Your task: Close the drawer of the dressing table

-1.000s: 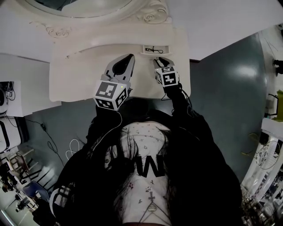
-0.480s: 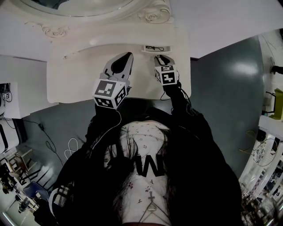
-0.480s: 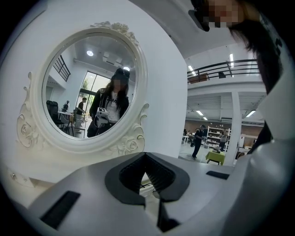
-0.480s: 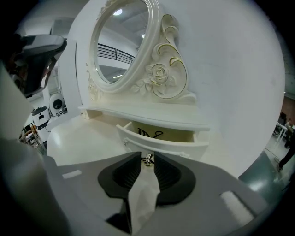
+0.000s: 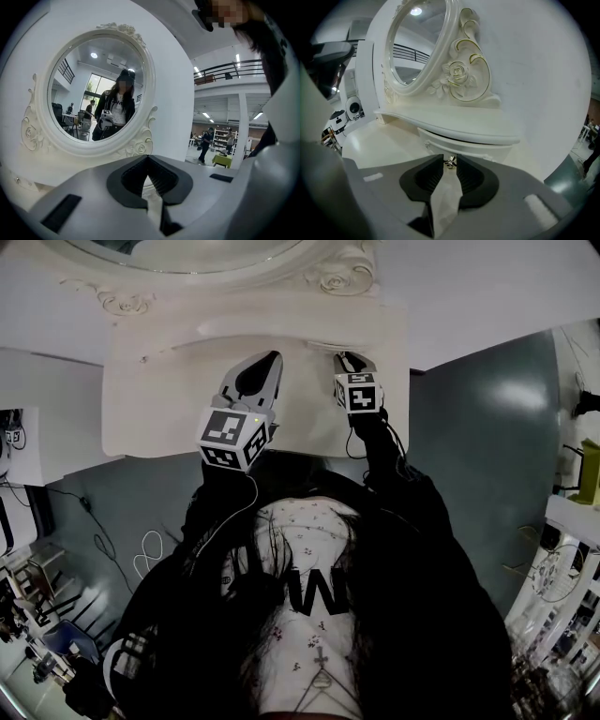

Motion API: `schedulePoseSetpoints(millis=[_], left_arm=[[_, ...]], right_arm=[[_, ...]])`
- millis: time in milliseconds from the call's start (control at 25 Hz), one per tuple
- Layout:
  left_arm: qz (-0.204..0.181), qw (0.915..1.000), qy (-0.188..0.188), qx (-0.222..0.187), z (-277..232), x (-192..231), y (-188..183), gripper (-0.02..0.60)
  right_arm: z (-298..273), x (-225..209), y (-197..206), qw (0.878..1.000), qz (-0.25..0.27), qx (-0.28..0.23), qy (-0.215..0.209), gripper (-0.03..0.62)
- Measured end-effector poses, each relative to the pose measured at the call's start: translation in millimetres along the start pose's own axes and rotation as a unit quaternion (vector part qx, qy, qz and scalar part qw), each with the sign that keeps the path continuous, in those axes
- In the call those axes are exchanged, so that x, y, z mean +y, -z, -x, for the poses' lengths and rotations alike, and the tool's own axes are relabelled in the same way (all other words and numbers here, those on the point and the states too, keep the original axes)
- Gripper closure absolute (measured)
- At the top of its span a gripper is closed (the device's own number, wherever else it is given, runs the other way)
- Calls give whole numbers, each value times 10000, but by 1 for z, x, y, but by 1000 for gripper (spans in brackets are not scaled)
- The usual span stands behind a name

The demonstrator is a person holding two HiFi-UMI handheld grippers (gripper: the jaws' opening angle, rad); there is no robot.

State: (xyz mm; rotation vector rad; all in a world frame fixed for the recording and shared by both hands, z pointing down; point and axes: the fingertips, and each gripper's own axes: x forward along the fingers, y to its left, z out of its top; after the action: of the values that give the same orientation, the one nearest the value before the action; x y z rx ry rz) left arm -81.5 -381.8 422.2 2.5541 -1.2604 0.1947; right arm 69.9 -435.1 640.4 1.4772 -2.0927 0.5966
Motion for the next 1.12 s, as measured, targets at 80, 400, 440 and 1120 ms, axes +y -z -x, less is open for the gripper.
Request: schedulePoseSetpoints(millis=[80, 400, 440, 1120], left_arm=[[2, 10000, -8, 11, 0, 2, 1, 581], [-6, 10000, -29, 22, 4, 6, 1, 581], [-9, 10000, -35, 25, 4, 7, 1, 581], [-107, 9999, 28, 35, 9, -7, 4, 581]], right_arm=[[-3, -1, -2, 10000, -17, -4, 19, 497], [-9, -6, -7, 9999, -67, -22, 79, 496], [-11, -6, -7, 9999, -74, -26, 78, 496], [2, -4, -18, 9983, -502, -249, -166, 488]])
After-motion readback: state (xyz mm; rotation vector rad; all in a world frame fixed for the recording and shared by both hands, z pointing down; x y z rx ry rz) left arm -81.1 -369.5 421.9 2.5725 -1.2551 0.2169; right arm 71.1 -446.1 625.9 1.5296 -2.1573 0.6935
